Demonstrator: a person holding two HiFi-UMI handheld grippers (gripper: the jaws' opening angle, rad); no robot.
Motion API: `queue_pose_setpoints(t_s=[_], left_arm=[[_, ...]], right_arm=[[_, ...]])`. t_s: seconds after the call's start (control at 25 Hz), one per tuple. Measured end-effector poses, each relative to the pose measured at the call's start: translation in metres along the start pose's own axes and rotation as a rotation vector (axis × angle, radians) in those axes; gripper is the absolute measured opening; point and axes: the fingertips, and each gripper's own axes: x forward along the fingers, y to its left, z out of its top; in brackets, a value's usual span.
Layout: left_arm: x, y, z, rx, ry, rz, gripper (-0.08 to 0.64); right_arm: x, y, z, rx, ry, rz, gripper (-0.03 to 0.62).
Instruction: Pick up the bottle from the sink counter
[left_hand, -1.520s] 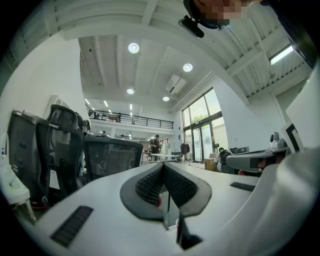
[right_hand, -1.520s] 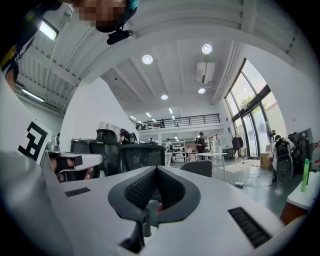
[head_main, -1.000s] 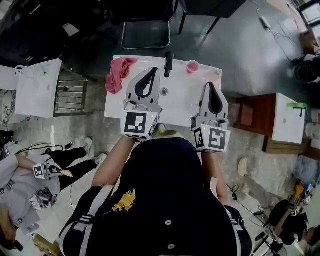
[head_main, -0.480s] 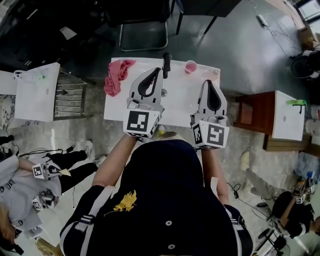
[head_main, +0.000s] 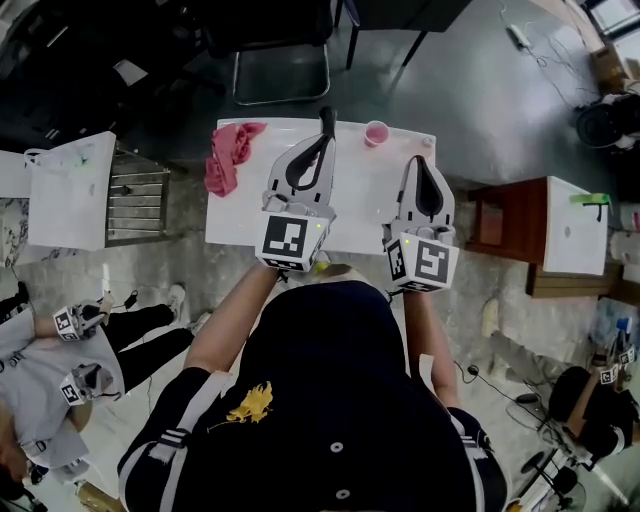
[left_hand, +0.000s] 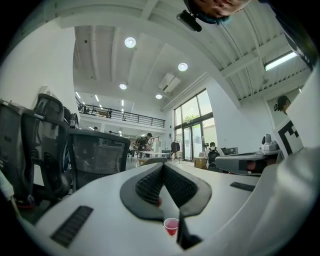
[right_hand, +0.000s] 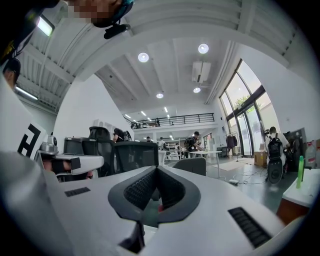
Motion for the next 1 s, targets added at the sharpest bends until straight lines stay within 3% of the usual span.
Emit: queue_pose_setpoints(t_s=[0.56, 1.0], left_arm=[[0.032, -0.032, -0.006, -0.032, 0.017, -0.078, 0.018], [0.054, -0.051, -0.033, -0.019, 0.073, -0.12, 0.018]], right_arm=[[0.002, -0.024, -0.019, -0.015, 0.039, -0.061, 0.028], [0.006, -0.055, -0.034, -0.003, 0.067, -0.12, 0.028]])
